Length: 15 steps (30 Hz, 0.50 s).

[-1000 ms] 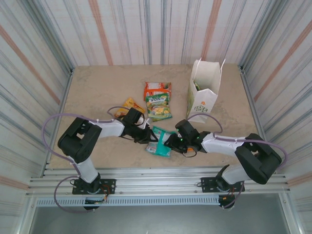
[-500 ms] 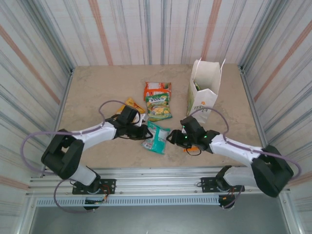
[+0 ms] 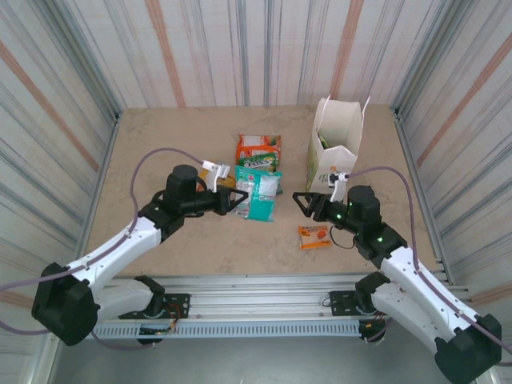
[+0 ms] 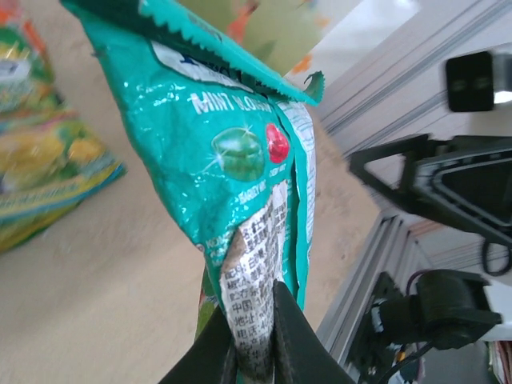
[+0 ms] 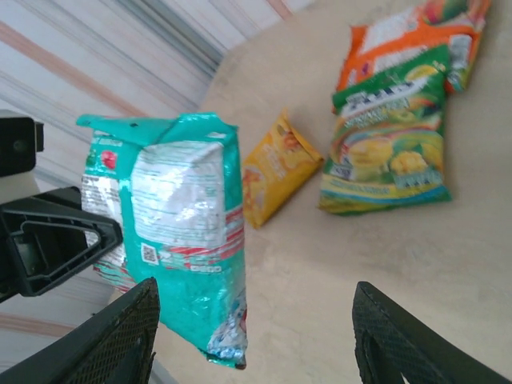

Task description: Place the snacks into the paper bag

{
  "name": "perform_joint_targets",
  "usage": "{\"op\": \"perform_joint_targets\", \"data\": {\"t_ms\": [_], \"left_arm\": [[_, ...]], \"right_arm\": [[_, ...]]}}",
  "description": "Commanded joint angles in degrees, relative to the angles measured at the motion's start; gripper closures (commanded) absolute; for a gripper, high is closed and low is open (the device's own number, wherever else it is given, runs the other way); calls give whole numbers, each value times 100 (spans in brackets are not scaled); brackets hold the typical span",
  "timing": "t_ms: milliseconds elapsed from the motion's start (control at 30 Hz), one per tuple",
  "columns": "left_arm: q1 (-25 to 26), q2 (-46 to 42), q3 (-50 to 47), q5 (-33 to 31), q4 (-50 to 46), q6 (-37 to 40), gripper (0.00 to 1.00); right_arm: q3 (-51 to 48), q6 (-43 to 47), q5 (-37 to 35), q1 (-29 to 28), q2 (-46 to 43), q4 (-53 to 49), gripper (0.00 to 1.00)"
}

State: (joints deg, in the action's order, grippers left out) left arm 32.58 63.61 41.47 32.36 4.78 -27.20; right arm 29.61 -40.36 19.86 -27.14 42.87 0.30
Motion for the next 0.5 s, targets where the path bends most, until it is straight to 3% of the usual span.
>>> {"op": "perform_joint_targets", "data": {"t_ms": [0,267,467], "left_arm": [[-26,-209,-27,459,1223,-8,92],[-27,-60,193,914,2027,-84,92],[-10,109,227,1103,2599,-315,92]], "right_arm": [[54,143,823,138,142,741,35],[406,107,1967,138,759,1873,33],[659,151,2265,138,1098,2240,33]]}}
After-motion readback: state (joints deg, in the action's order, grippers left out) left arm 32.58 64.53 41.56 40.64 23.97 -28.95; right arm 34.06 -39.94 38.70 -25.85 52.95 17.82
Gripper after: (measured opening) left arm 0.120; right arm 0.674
